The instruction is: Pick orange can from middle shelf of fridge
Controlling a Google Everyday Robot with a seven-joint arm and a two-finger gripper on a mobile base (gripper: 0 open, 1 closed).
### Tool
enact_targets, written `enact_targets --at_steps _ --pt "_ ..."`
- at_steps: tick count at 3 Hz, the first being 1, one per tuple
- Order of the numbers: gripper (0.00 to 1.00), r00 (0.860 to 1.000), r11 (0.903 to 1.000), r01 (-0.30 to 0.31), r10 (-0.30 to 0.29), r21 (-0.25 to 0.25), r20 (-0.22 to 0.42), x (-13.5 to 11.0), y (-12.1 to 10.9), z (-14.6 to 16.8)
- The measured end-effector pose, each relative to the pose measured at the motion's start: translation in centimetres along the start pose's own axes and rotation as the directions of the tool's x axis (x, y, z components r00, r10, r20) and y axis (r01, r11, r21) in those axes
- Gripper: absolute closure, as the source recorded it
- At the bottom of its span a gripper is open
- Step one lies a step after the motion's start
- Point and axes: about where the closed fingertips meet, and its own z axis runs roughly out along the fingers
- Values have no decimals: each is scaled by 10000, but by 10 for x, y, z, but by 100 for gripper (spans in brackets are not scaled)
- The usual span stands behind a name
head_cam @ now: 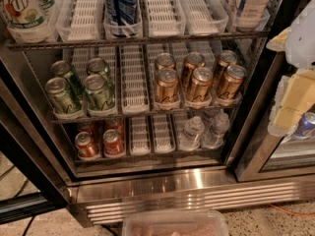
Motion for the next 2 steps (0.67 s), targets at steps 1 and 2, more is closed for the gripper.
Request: enact_targets --at_steps 1,2 --pt "0 10000 10000 -16 15 43 31 0 0 0" --pt "0 9989 9996 -231 224 158 403 1 7 19"
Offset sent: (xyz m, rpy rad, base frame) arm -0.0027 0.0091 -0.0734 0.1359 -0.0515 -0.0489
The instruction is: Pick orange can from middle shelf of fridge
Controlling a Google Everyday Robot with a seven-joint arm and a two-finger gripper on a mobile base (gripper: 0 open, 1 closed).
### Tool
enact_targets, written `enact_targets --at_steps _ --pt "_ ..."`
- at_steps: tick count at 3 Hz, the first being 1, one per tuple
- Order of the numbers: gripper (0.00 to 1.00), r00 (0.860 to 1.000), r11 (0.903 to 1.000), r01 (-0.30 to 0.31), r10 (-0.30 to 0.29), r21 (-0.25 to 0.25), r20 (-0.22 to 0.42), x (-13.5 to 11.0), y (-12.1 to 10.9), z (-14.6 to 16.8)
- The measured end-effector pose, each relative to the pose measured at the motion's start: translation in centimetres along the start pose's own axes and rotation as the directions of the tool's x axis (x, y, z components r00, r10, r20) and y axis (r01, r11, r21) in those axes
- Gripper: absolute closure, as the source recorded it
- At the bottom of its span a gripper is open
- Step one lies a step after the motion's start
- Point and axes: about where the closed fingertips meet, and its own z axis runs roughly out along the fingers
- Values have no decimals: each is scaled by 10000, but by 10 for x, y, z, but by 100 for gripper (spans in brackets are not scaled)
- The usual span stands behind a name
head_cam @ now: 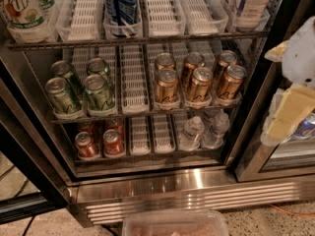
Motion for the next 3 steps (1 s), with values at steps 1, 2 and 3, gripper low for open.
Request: enact_targets --at_steps 1,2,3 --pt "0 9958 9988 -461 446 162 804 3 19 35" --pt "0 9810 9951 -787 668 592 1820 -6 24 68" --pt "0 9810 9951 -788 669 592 1821 -6 24 68"
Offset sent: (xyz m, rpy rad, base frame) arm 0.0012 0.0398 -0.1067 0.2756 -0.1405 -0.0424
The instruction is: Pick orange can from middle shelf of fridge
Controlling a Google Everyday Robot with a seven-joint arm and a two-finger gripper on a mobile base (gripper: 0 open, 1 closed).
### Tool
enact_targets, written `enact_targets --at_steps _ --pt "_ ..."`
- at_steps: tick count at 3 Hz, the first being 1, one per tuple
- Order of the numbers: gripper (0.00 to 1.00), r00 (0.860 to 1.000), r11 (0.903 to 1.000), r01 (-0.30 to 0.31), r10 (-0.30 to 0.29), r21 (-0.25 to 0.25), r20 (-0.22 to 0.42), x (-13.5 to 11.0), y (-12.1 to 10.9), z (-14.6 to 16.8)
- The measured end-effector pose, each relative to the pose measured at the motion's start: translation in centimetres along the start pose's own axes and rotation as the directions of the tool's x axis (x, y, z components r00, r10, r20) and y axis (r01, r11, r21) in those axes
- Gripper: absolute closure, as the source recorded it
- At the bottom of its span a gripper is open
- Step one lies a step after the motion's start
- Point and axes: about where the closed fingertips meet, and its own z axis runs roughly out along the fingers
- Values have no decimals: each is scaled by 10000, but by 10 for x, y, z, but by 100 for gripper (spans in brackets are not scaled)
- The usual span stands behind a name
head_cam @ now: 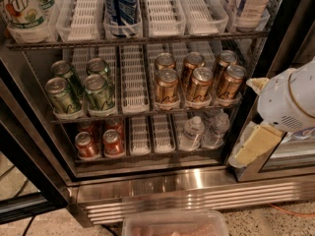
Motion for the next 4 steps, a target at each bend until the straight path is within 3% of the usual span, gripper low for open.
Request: enact_targets --at_steps 2,3,4 --pt "0 9911 9921 -753 634 1006 1167 5 -10 44" --pt "0 9775 9757 -1288 947 1774 1886 3 -26 63" --pt "0 9547 9547 -1931 1294 2266 2681 -1 -42 70"
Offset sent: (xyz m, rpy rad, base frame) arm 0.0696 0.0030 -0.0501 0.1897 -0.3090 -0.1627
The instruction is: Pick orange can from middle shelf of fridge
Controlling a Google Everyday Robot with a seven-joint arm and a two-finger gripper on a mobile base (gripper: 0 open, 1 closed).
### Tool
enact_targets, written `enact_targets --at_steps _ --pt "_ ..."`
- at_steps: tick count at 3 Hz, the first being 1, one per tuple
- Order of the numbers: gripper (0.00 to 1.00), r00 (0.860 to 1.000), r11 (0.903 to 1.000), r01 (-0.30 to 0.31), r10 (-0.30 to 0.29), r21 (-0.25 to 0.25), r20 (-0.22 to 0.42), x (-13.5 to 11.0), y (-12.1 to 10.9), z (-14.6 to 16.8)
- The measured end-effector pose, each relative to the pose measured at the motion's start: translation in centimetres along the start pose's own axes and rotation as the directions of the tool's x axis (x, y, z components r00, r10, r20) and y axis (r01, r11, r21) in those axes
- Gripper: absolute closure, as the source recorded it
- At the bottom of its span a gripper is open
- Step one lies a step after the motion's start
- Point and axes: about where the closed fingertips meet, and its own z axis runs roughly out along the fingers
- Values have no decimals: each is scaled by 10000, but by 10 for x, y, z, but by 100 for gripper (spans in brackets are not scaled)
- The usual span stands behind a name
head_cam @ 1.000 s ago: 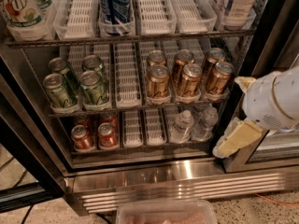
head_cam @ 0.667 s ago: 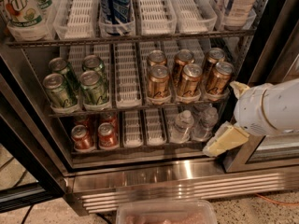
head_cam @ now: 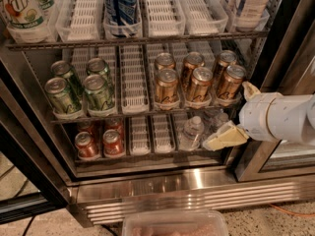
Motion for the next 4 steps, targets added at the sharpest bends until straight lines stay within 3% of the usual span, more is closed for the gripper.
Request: enact_targets --at_steps 1,3,4 --pt "0 9965 9979 -642 639 35 546 -9 1 9" --pt "0 9920 9957 -917 904 117 876 -13 5 8" --pt "0 9716 9823 -1818 1723 452 1622 -6 12 13"
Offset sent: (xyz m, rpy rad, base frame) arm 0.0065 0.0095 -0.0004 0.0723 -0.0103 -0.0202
